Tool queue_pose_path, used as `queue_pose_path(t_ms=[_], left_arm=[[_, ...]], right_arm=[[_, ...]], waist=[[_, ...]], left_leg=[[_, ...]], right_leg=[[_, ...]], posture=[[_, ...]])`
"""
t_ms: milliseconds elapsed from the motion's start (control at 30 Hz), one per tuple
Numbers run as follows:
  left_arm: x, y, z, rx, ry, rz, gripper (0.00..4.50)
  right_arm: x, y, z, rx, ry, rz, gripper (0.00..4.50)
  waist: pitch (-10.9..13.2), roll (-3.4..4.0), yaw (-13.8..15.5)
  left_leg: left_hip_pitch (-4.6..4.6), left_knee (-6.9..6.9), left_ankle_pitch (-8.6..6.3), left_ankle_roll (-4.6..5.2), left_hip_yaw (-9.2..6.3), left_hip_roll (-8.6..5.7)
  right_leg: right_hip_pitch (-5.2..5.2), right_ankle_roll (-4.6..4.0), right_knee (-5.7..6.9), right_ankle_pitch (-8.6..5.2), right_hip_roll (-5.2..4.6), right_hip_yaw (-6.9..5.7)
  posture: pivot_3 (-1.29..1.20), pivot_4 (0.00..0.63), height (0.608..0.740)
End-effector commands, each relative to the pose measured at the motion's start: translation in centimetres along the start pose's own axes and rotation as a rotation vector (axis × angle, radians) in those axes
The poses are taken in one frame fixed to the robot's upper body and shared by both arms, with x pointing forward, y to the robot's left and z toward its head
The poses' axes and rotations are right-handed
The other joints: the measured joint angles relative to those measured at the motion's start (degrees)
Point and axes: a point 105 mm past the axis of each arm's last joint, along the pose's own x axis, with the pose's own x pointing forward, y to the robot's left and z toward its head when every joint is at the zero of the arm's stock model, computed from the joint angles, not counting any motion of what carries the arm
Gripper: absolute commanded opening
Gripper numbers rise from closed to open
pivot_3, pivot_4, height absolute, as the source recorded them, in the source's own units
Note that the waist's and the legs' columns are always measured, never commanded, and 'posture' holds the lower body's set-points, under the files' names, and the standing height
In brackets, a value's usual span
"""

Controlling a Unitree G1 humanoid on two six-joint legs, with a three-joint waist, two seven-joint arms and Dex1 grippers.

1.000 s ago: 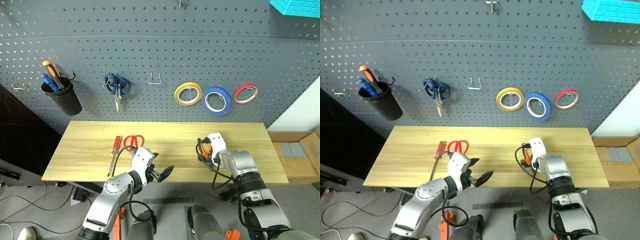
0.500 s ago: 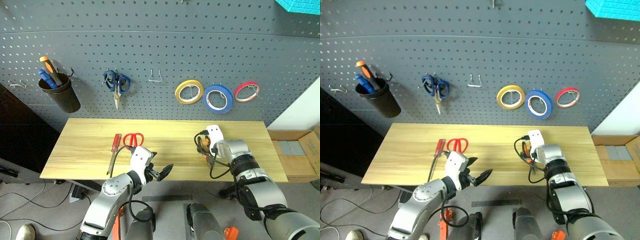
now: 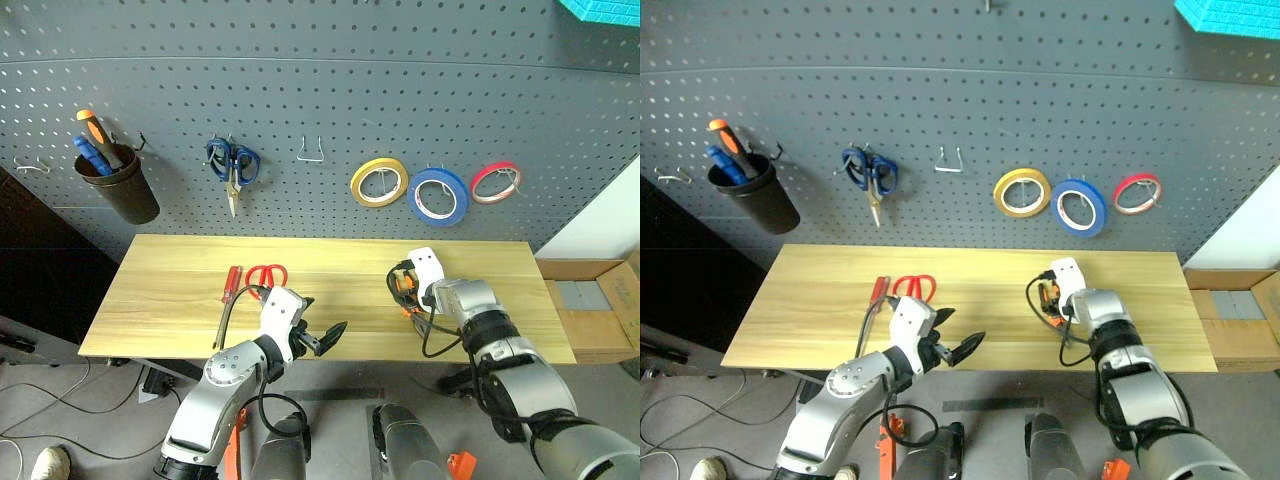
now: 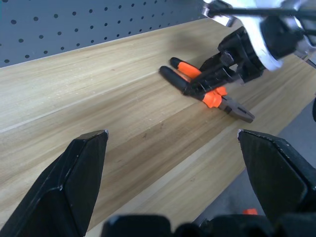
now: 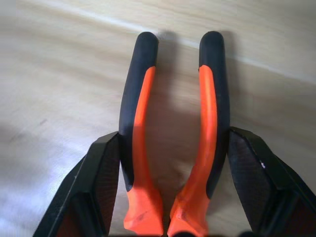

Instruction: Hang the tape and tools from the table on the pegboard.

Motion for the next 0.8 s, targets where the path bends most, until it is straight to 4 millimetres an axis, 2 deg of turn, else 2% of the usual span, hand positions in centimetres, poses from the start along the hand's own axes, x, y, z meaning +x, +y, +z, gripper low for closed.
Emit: queue_pose_path(t_ms=[33, 100, 200, 300, 367, 433, 600, 700, 800], left_arm=[[-0.3, -0.8, 1.3, -0.019, -0.068, -0.01, 4.5], [-0.7, -1.5, 1.5, -0.048, -0.084, -0.022, 4.5], [-1.9, -2.5, 2.0, -0.053, -0.1, -0.02, 4.5], [-2.5, -1.7, 3.7, -0.068, -0.162, 0.045, 4.5], [-2.7, -0.3, 5.6, -0.069, -0.22, 0.109, 4.5], [-2.8, 0.8, 6.8, -0.071, -0.253, 0.153, 4.5], [-1.8, 4.4, 12.1, -0.052, -0.386, 0.239, 4.5], [-1.1, 5.7, 13.7, -0.042, -0.412, 0.254, 4.5], [-0.7, 7.0, 14.5, -0.021, -0.417, 0.275, 4.5]], right_arm=[[-2.6, 3.4, 4.9, -0.143, -0.227, 0.165, 2.71], [-4.4, 5.4, 6.6, -0.189, -0.338, 0.239, 2.71], [-8.0, 8.9, 11.5, -0.06, -0.572, 0.366, 2.71], [-10.6, 10.3, 15.8, 0.0, -0.748, 0.384, 2.71], [-12.0, 11.0, 18.6, 0.002, -0.849, 0.377, 2.71], [-12.6, 11.4, 20.2, 0.005, -0.897, 0.37, 2.71], [-13.6, 11.7, 26.2, 0.006, -1.097, 0.3, 2.71], [-14.0, 11.7, 28.4, 0.002, -1.18, 0.263, 2.71], [-14.0, 11.5, 29.9, 0.006, -1.233, 0.216, 2.71]], waist=[[-0.01, 0.01, -0.02], [-0.01, 0.01, -0.08], [-0.05, 0.01, -0.23], [-0.05, 0.01, -0.05], [-0.06, -0.01, 0.3], [-0.07, -0.02, 1.08], [-0.01, -0.14, 1.77], [0.1, -0.19, 1.75], [0.6, -0.37, 1.75]], left_leg=[[-0.05, 0.0, -0.01, -0.02, -0.01, 0.01], [-0.22, 0.02, -0.04, -0.07, -0.03, 0.02], [-0.58, 0.07, -0.05, -0.11, -0.03, 0.08], [-0.69, 0.09, -0.03, -0.15, -0.11, 0.12], [-0.71, 0.12, 0.08, -0.29, -0.16, 0.08], [-0.73, 0.15, 0.14, -0.31, -0.17, 0.04], [-0.77, 0.25, 0.22, -0.27, -0.09, -0.09], [-0.76, 0.17, 0.23, -0.27, -0.02, -0.06], [-0.79, 0.02, 0.21, -0.27, -0.04, -0.04]], right_leg=[[-0.07, 0.0, 0.01, 0.0, 0.0, 0.0], [-0.21, 0.01, 0.01, 0.01, 0.0, -0.02], [-0.61, 0.0, 0.1, 0.03, 0.01, 0.0], [-0.75, -0.04, 0.17, 0.07, 0.06, -0.06], [-0.73, -0.06, 0.14, 0.2, 0.07, -0.13], [-0.65, -0.03, 0.04, 0.29, 0.06, -0.23], [-0.64, -0.01, 0.0, 0.43, 0.1, -0.24], [-0.67, -0.33, -0.02, 0.61, 0.18, -0.22], [-0.76, -0.38, 0.0, 0.6, 0.21, -0.22]], posture=[[-0.04, 0.205, 0.74], [-0.05, 0.192, 0.74], [-0.05, 0.177, 0.74], [-0.05, 0.174, 0.74], [-0.04, 0.181, 0.74], [-0.03, 0.187, 0.74], [-0.01, 0.219, 0.74], [0.01, 0.249, 0.74], [0.02, 0.273, 0.74]])
